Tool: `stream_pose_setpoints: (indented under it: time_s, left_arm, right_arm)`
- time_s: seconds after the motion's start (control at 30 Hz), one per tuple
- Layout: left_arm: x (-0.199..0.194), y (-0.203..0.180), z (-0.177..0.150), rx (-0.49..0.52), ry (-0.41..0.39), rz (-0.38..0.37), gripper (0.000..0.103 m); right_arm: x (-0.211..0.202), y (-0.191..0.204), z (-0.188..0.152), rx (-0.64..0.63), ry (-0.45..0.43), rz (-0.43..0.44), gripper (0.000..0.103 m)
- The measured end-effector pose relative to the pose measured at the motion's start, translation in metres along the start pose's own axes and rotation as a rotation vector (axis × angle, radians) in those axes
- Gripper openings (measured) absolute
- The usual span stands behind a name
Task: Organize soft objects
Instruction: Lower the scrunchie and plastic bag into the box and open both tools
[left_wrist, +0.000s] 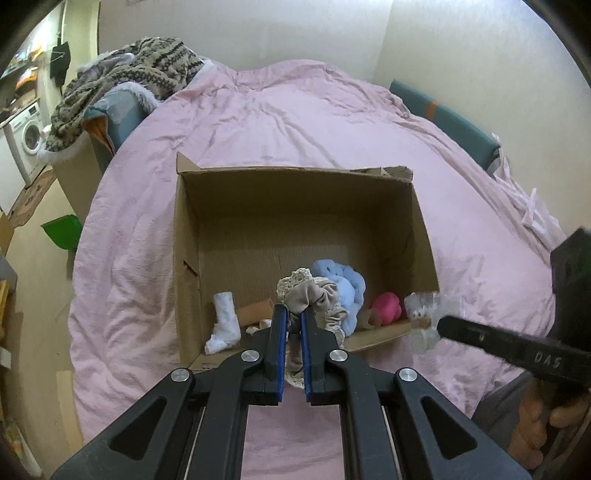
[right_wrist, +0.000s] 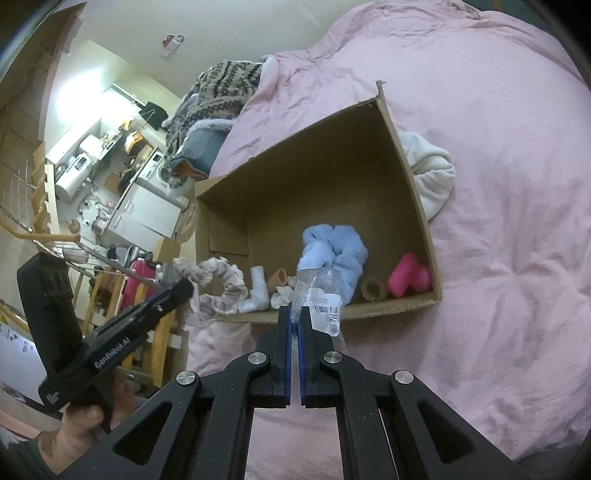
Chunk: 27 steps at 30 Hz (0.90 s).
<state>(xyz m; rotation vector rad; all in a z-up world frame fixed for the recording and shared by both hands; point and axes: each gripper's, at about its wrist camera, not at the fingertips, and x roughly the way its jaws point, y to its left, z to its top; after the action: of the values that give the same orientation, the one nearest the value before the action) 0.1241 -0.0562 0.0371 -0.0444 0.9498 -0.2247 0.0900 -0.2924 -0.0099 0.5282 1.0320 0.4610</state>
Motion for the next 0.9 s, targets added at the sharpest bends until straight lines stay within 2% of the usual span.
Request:
stream_pose_setpoints:
  time_s: [0.2, 0.37, 0.57, 0.77, 0.8, 0.87, 0.9]
  left_arm:
    - [0.016, 0.009, 0.012, -0.008, -0.009, 0.061, 0.007]
    - [0.048, 0.027, 0.023, -0.087, 0.046, 0.126, 0.007]
    - [0.077, 0.037, 0.017, -0.15, 0.103, 0.122, 0.007]
    - [0.082, 0.027, 0.009, -0.13, 0.116, 0.092, 0.009]
    - [0.081, 0.025, 0.008, -0.119, 0.114, 0.098, 0.013]
    - [0.079, 0.023, 0.007, -0.11, 0.115, 0.113, 0.024]
    - [0.078, 0.023, 0.007, -0.111, 0.113, 0.116, 0.036]
  right_arm:
    - [0.009, 0.008, 0.02, -0.034, -0.02, -0.019, 0.005]
    - [0.027, 0.0, 0.038, -0.022, -0.033, -0.055, 0.005]
    - [0.048, -0.017, 0.041, 0.029, -0.012, -0.085, 0.005]
    - [0.051, -0.028, 0.039, 0.072, -0.008, -0.104, 0.009]
    - [0.05, -0.028, 0.039, 0.076, -0.011, -0.102, 0.011]
    - [0.049, -0.027, 0.039, 0.075, -0.018, -0.107, 0.027]
    - [0.049, -0.026, 0.039, 0.072, -0.022, -0.107, 0.033]
